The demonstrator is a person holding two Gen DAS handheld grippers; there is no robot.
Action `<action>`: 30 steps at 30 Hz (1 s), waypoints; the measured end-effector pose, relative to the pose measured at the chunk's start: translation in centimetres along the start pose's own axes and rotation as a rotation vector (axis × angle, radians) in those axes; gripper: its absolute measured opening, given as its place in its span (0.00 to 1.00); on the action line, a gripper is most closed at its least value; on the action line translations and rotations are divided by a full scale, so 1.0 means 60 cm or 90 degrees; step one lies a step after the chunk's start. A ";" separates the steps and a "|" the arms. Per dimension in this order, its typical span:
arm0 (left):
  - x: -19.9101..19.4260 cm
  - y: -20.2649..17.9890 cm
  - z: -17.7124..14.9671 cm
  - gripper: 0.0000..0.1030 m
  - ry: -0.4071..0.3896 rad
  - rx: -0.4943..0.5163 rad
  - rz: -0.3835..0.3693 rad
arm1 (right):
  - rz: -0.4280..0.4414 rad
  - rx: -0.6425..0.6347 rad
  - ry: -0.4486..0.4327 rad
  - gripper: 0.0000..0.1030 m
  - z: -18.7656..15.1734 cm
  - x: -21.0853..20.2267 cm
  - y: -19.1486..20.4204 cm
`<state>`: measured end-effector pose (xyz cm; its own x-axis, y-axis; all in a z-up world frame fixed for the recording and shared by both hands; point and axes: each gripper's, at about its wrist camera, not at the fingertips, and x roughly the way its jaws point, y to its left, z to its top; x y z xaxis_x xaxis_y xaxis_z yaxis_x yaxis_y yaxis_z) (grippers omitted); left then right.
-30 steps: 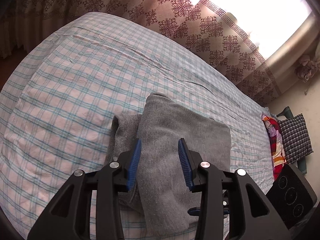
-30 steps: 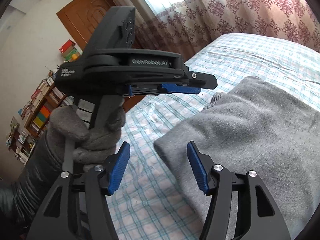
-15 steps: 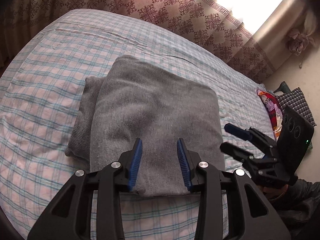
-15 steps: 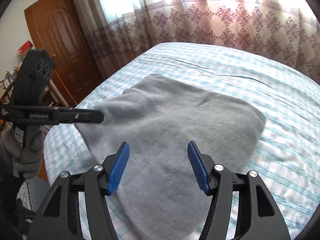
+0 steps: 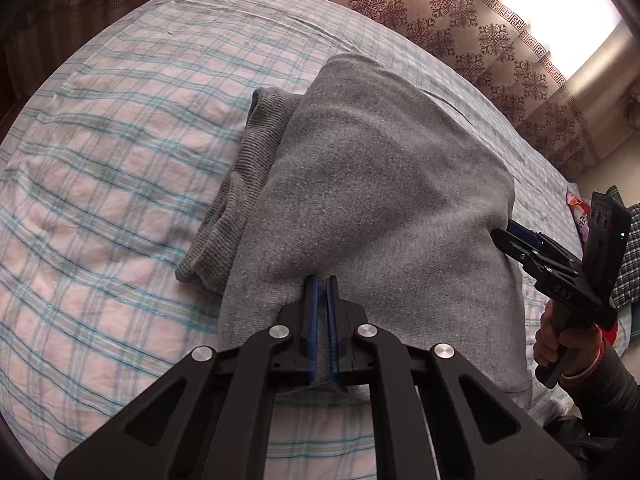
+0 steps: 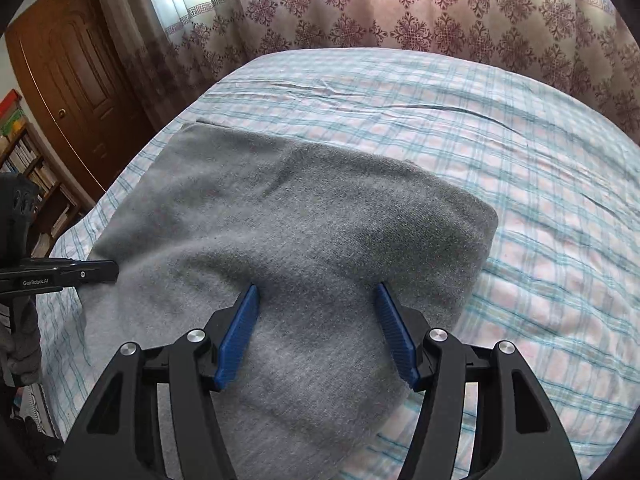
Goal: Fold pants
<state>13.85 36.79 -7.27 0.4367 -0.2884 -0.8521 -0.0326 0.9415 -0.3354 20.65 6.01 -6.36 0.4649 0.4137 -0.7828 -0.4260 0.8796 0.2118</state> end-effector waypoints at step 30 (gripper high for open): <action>0.077 -0.091 0.122 0.27 -0.020 0.003 0.000 | 0.076 -0.055 0.131 0.61 -0.156 -0.056 0.066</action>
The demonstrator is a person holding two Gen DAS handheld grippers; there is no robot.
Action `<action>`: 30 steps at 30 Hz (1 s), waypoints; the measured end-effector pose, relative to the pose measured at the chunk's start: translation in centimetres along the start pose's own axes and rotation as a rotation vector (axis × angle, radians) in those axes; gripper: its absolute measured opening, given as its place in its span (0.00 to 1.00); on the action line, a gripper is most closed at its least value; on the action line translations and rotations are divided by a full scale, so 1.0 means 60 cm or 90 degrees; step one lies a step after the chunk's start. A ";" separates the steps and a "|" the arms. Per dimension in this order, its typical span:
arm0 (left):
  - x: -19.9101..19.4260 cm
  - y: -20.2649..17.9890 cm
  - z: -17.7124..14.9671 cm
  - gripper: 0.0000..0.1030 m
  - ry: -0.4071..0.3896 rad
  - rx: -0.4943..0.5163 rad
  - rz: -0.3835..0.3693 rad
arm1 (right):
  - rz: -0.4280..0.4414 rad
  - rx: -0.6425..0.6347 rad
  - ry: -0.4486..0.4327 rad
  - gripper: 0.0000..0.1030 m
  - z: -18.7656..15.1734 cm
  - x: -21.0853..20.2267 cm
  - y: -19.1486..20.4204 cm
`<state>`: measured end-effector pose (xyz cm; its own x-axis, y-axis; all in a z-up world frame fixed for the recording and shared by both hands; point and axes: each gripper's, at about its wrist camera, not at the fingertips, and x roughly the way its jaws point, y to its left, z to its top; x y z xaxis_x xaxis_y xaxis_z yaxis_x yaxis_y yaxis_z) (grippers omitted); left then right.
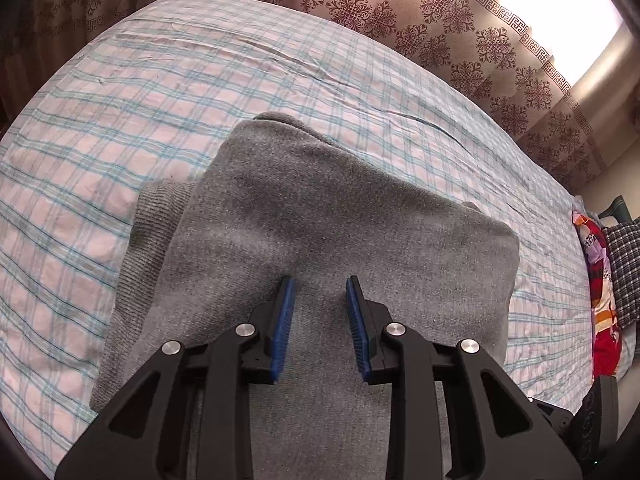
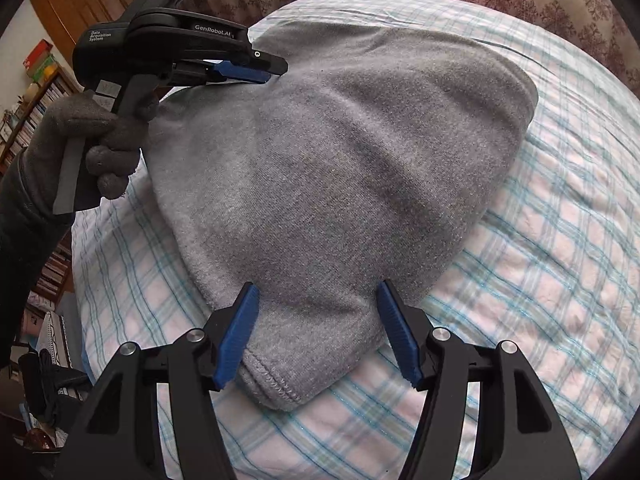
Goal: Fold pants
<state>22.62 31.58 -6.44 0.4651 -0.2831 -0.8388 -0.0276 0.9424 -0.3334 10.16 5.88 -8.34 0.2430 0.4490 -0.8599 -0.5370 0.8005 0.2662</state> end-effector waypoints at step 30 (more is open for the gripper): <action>-0.059 0.004 -0.062 0.68 -0.023 0.058 0.124 | -0.063 0.140 -0.098 0.61 0.173 0.018 -0.147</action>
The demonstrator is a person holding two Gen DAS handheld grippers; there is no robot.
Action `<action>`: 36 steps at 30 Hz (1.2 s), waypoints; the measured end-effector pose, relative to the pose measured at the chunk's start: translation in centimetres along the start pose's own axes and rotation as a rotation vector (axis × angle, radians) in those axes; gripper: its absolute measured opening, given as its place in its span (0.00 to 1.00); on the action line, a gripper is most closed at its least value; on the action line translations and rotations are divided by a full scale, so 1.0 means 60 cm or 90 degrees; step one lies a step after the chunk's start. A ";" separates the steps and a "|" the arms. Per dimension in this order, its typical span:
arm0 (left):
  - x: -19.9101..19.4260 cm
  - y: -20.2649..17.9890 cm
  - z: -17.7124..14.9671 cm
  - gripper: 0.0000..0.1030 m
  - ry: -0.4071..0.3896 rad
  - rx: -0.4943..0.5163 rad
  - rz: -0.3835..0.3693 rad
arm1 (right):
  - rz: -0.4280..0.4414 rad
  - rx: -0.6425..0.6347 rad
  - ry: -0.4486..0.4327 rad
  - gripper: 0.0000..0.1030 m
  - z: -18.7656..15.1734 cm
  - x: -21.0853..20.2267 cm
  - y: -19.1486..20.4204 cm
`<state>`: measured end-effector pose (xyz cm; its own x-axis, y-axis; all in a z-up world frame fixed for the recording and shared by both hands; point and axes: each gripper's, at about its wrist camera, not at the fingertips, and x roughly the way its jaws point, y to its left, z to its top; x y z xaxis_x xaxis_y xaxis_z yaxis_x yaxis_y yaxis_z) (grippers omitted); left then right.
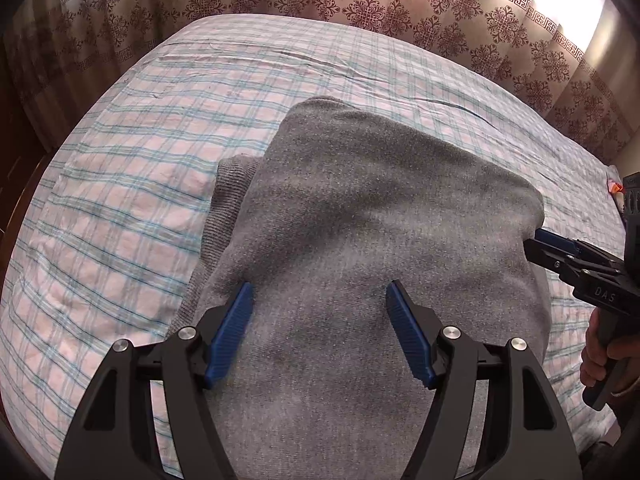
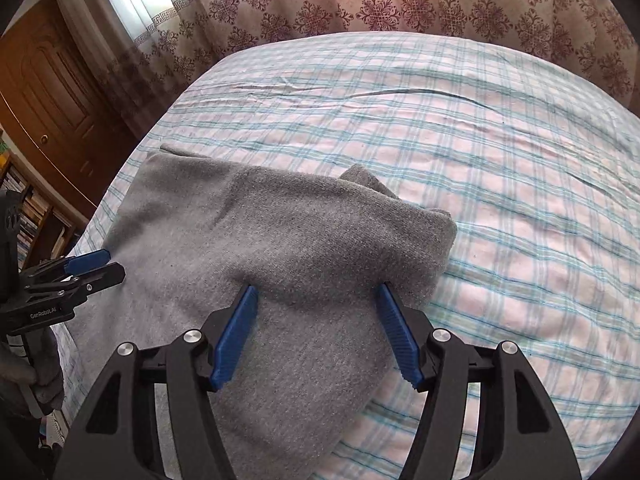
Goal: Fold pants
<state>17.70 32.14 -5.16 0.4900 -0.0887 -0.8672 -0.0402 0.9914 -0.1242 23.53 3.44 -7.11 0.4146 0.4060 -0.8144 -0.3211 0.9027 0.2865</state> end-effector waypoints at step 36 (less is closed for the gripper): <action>0.092 0.135 0.031 0.83 0.064 -0.127 -0.162 | 0.193 0.227 0.038 0.86 -0.103 0.026 -0.049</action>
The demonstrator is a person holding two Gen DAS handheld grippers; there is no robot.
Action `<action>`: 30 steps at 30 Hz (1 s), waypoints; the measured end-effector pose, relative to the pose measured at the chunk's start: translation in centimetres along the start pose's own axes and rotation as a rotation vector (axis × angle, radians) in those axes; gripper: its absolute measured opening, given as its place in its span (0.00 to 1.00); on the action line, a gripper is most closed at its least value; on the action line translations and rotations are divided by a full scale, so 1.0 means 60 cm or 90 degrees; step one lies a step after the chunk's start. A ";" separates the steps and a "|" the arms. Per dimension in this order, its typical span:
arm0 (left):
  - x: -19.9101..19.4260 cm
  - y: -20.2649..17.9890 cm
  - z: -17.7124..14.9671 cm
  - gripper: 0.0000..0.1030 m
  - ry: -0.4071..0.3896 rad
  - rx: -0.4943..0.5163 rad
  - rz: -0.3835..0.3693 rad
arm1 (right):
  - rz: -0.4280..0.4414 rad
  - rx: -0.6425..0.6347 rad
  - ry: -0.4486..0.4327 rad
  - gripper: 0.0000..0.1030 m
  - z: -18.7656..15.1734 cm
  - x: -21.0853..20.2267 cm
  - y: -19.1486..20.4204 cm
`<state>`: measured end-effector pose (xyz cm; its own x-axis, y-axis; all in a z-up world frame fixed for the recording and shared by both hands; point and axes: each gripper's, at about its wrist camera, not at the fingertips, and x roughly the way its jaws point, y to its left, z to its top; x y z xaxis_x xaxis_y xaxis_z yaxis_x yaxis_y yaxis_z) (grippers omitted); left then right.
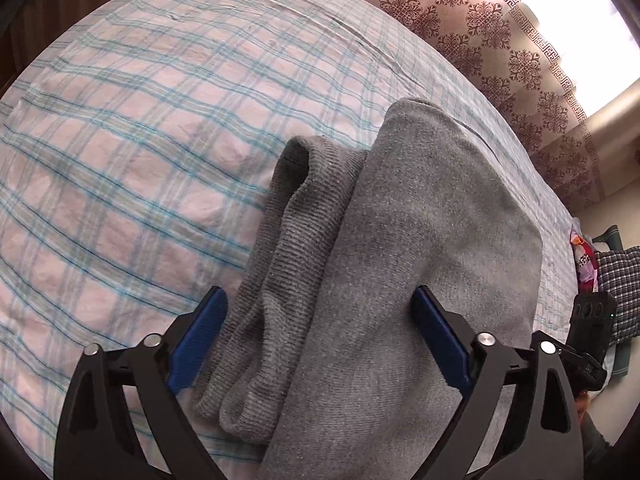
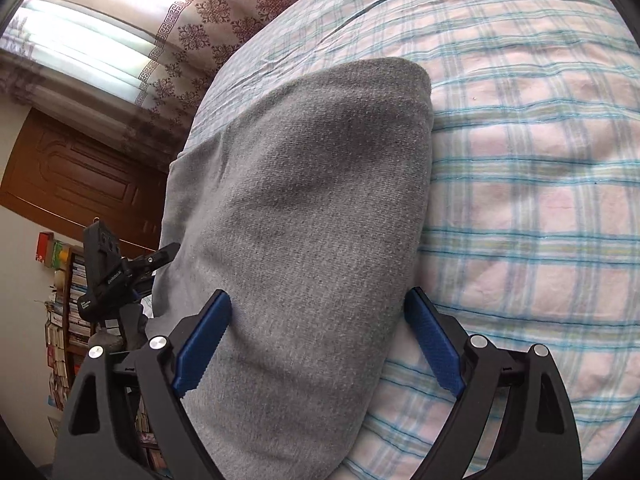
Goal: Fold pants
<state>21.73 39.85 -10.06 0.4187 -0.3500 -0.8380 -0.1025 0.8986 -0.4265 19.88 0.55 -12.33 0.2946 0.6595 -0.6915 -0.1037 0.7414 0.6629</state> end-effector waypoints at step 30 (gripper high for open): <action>-0.049 -0.187 -0.041 0.32 -0.038 0.045 -0.102 | -0.053 -0.173 -0.140 0.14 0.048 -0.216 0.060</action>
<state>19.43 30.16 -3.68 0.4771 -0.4762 -0.7387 0.0325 0.8495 -0.5266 18.40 -5.70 -0.14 0.5073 0.5748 -0.6421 -0.3108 0.8170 0.4857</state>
